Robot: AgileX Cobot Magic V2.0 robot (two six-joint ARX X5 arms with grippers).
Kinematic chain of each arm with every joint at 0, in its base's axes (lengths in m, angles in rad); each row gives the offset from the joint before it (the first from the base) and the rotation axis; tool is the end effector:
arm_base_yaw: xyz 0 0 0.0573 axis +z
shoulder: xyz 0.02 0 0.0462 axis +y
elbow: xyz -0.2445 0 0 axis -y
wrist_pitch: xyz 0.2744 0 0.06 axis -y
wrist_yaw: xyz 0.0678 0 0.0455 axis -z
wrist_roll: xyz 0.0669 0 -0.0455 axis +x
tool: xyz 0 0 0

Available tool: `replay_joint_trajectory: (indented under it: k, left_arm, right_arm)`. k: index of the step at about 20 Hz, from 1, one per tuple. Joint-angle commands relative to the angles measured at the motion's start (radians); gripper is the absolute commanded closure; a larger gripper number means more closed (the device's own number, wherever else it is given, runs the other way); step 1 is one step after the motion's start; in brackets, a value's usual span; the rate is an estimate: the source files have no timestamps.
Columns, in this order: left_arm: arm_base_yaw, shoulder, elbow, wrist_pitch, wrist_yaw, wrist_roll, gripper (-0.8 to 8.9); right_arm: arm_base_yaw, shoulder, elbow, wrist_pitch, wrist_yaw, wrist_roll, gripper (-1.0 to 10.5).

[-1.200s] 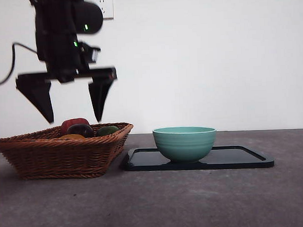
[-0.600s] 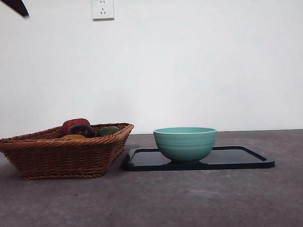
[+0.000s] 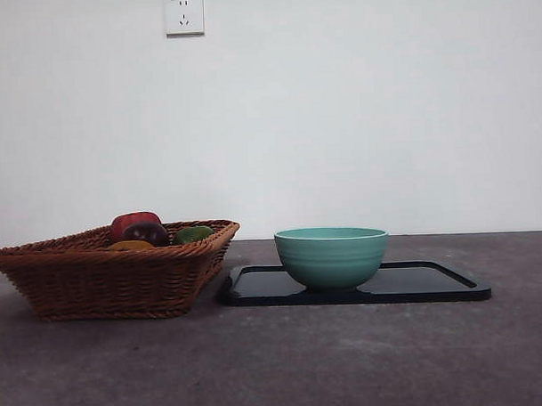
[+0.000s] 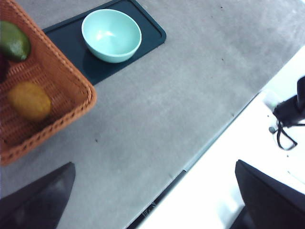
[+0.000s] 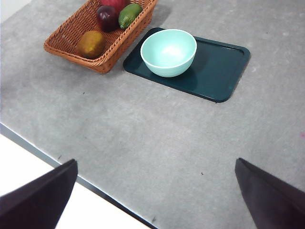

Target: Pick up the wifruite, put it on the bowl, pick up the plate, put it on desk

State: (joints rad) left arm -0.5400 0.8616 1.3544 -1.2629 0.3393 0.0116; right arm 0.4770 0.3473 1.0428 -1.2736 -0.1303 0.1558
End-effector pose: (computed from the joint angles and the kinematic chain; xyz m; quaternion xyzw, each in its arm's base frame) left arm 0.1327 -0.1055 0.3806 0.0425 0.3714 -0.3966 0.8384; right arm 0.0623 0.0420 0.3353 0.0222 0.3022 0.2639 0.9157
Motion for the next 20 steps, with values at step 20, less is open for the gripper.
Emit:
replay_joint_trajectory:
  k: [20]
  left_arm:
    - [-0.008, -0.444, -0.15, 0.029, 0.002, 0.003, 2.51]
  right_arm:
    - [0.005, 0.051, 0.01, 0.189, -0.005, 0.109, 2.7]
